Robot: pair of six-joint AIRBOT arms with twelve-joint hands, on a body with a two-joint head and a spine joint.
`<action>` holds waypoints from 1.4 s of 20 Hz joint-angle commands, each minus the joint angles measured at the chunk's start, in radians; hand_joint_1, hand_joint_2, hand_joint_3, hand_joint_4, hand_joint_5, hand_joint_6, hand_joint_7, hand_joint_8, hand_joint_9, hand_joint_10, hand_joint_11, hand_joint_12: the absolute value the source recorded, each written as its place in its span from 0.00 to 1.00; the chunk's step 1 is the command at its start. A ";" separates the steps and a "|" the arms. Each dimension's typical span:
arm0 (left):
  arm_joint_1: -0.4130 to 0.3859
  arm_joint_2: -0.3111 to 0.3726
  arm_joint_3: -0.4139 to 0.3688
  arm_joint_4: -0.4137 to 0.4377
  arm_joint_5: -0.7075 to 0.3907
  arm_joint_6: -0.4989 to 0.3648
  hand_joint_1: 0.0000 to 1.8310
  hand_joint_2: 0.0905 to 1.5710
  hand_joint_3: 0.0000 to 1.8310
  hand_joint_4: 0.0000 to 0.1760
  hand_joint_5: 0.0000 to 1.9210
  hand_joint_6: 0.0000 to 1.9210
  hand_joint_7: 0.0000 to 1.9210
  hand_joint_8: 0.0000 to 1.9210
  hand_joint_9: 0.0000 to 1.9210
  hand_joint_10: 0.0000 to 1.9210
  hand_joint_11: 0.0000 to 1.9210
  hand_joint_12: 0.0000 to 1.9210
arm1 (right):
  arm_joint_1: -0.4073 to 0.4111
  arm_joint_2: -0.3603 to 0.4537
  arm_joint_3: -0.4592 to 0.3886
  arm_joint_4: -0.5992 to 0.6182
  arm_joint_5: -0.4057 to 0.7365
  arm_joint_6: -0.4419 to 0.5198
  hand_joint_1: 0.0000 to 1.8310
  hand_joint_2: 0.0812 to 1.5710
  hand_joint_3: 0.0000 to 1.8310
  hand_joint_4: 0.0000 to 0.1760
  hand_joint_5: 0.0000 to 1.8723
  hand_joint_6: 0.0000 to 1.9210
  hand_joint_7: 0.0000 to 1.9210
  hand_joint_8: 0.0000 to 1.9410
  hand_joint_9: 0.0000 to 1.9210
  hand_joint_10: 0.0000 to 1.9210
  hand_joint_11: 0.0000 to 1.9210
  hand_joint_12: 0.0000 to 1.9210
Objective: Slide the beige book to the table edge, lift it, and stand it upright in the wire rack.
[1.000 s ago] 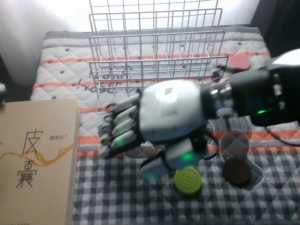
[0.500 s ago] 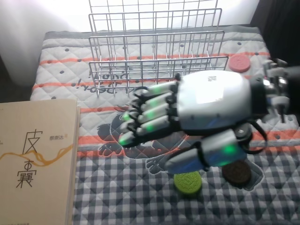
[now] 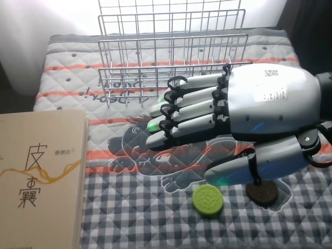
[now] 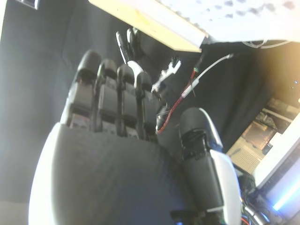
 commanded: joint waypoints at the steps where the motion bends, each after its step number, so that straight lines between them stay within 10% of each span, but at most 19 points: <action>1: -0.001 -0.012 0.019 -0.015 -0.056 -0.035 0.11 0.66 0.00 0.00 0.20 0.00 0.31 0.00 0.34 0.00 0.14 0.61 | 0.012 -0.005 -0.007 0.068 0.085 -0.002 0.00 0.95 0.00 0.00 0.17 0.00 0.16 0.00 0.11 0.00 0.00 0.28; 9: -0.016 -0.067 0.148 0.102 0.172 -0.182 0.10 0.66 0.00 0.00 0.17 0.00 0.25 0.00 0.26 0.00 0.02 0.63 | 0.016 -0.005 -0.006 0.067 0.113 -0.009 0.02 0.95 0.00 0.00 0.18 0.00 0.18 0.00 0.13 0.00 0.04 0.35; 17: -0.134 -0.119 0.218 0.238 0.359 -0.182 0.06 0.67 0.00 0.00 0.17 0.00 0.27 0.00 0.30 0.00 0.11 0.54 | 0.024 0.005 -0.010 0.068 0.142 -0.012 0.00 0.96 0.00 0.00 0.16 0.00 0.16 0.00 0.13 0.00 0.03 0.25; 28: -0.145 -0.122 0.205 0.248 0.268 -0.220 0.00 0.64 0.00 0.00 0.16 0.00 0.24 0.00 0.23 0.00 0.00 0.54 | 0.024 0.016 -0.014 0.069 0.142 -0.012 0.01 0.96 0.00 0.00 0.18 0.00 0.17 0.00 0.13 0.00 0.03 0.35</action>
